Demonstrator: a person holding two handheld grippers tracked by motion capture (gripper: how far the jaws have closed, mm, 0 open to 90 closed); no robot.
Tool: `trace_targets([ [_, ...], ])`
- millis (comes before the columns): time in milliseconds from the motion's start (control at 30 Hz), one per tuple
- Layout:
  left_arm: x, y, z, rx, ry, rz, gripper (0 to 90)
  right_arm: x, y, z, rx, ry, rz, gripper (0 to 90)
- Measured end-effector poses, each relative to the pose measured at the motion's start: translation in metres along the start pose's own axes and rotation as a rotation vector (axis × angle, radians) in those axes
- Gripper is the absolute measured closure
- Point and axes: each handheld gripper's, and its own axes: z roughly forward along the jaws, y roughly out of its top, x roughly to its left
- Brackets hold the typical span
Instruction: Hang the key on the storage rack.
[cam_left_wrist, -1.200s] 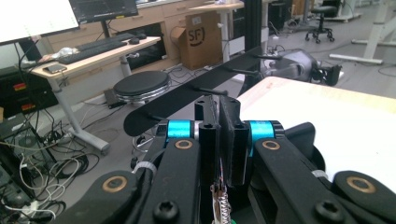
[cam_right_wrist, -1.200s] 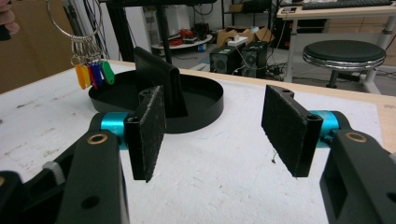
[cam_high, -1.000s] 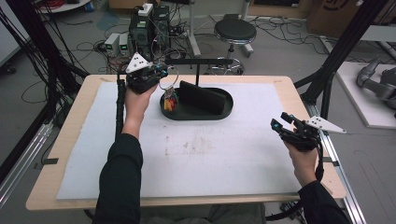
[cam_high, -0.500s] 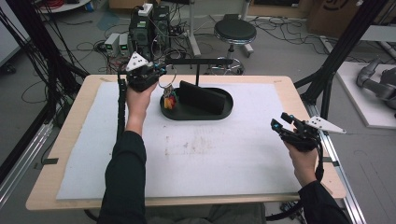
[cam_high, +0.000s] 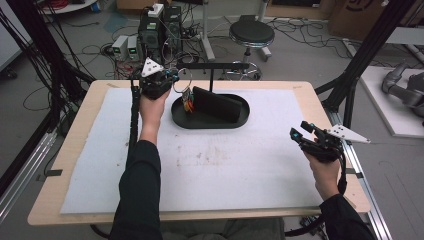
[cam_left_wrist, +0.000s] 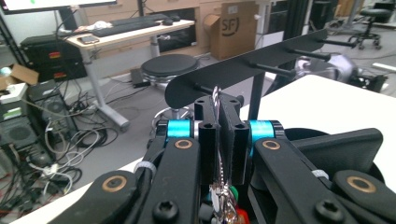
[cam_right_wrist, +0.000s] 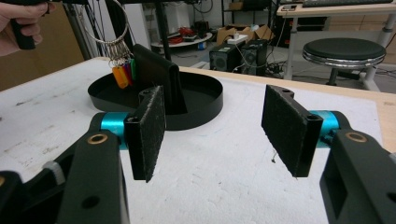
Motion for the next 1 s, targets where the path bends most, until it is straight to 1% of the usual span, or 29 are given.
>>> trace_targets([
  [33, -0.001, 0.000, -0.001, 0.001, 0.009, 0.006, 85.4, 0.000, 0.000, 0.000, 0.001, -0.001, 0.000, 40.2],
  [67, -0.002, 0.001, -0.002, 0.003, 0.029, 0.015, 83.2, 0.000, 0.000, 0.000, 0.002, -0.002, -0.003, 40.0],
  [100, -0.002, 0.001, -0.003, 0.003, 0.035, 0.018, 78.3, -0.001, 0.000, 0.000, 0.002, -0.001, -0.005, 40.0],
  [167, -0.003, 0.000, -0.007, 0.010, 0.055, 0.019, 71.6, -0.001, 0.000, 0.000, 0.004, -0.003, -0.004, 39.7],
  [200, -0.003, -0.001, -0.010, 0.009, 0.062, 0.015, 66.1, -0.001, 0.000, 0.001, 0.004, -0.003, -0.005, 39.6],
  [233, -0.004, -0.002, -0.013, 0.013, 0.058, 0.015, 62.3, -0.001, 0.000, 0.001, 0.004, -0.004, -0.006, 39.5],
  [267, -0.005, -0.003, -0.016, 0.017, 0.066, 0.024, 60.1, -0.001, 0.000, 0.001, 0.006, -0.006, -0.011, 39.2],
  [333, -0.008, -0.005, -0.020, 0.043, 0.072, 0.032, 48.5, -0.001, -0.001, 0.002, 0.012, -0.004, -0.011, 38.7],
  [367, -0.010, -0.007, -0.024, 0.045, 0.068, 0.038, 45.7, -0.001, -0.001, 0.002, 0.015, -0.004, -0.015, 38.0],
  [400, -0.013, -0.009, -0.028, 0.040, 0.067, 0.042, 45.2, 0.000, -0.001, 0.002, 0.020, -0.003, -0.011, 37.8],
  [500, -0.019, -0.012, -0.040, 0.043, 0.046, 0.035, 36.1, 0.001, -0.001, 0.004, 0.033, -0.005, -0.034, 37.2],
  [567, -0.023, -0.016, -0.050, 0.029, 0.032, 0.045, 34.6, 0.002, -0.001, 0.005, 0.045, -0.005, -0.045, 36.5],
  [700, -0.031, -0.022, -0.071, 0.031, -0.004, 0.058, 28.0, 0.002, -0.002, 0.008, 0.066, -0.002, -0.061, 34.8],
  [800, -0.039, -0.029, -0.086, 0.029, -0.023, 0.063, 24.8, 0.003, -0.002, 0.008, 0.083, 0.002, -0.071, 33.1],
  [867, -0.045, -0.035, -0.097, 0.034, -0.033, 0.077, 24.5, 0.003, -0.001, 0.009, 0.088, 0.001, -0.087, 32.0],
  [933, -0.051, -0.043, -0.108, 0.039, -0.046, 0.079, 24.2, 0.003, -0.001, 0.009, 0.095, 0.001, -0.084, 31.2],
  [1000, -0.055, -0.053, -0.118, 0.054, -0.056, 0.082, 24.1, 0.002, 0.000, 0.010, 0.101, 0.003, -0.088, 30.9],
])
